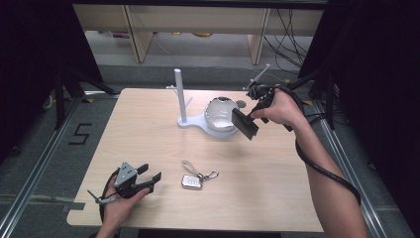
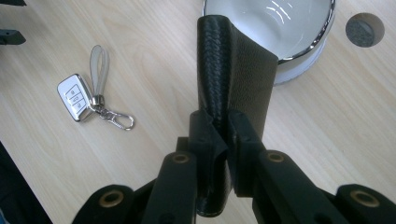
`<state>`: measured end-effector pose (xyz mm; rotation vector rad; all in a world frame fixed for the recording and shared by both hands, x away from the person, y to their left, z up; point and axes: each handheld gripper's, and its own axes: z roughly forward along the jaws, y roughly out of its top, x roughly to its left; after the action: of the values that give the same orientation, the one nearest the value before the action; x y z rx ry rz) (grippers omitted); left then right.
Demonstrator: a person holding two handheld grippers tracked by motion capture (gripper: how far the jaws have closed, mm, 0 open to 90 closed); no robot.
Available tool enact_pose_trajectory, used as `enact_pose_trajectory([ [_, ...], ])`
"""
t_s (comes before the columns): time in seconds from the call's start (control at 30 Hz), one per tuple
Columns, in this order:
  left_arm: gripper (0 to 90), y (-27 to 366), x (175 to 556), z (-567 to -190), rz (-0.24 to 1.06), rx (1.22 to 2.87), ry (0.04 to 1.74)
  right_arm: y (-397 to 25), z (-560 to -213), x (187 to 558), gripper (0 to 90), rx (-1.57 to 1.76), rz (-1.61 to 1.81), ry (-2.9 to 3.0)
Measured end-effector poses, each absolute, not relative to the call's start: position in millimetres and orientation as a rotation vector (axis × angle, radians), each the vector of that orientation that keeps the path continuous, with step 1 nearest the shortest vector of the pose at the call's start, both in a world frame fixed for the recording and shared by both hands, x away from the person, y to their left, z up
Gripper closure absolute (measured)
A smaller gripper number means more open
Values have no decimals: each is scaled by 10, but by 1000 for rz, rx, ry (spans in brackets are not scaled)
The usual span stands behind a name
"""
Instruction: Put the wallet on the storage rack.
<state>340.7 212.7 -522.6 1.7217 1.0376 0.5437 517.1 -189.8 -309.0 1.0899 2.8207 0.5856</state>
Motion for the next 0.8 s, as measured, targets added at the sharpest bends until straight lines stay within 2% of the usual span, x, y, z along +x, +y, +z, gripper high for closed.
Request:
enact_pose_trajectory([
  [0.8, 364, 2124, 3408, -5230, 546, 1717, 1032, -1766, -2978, 5277, 823, 1037, 618, 2794],
])
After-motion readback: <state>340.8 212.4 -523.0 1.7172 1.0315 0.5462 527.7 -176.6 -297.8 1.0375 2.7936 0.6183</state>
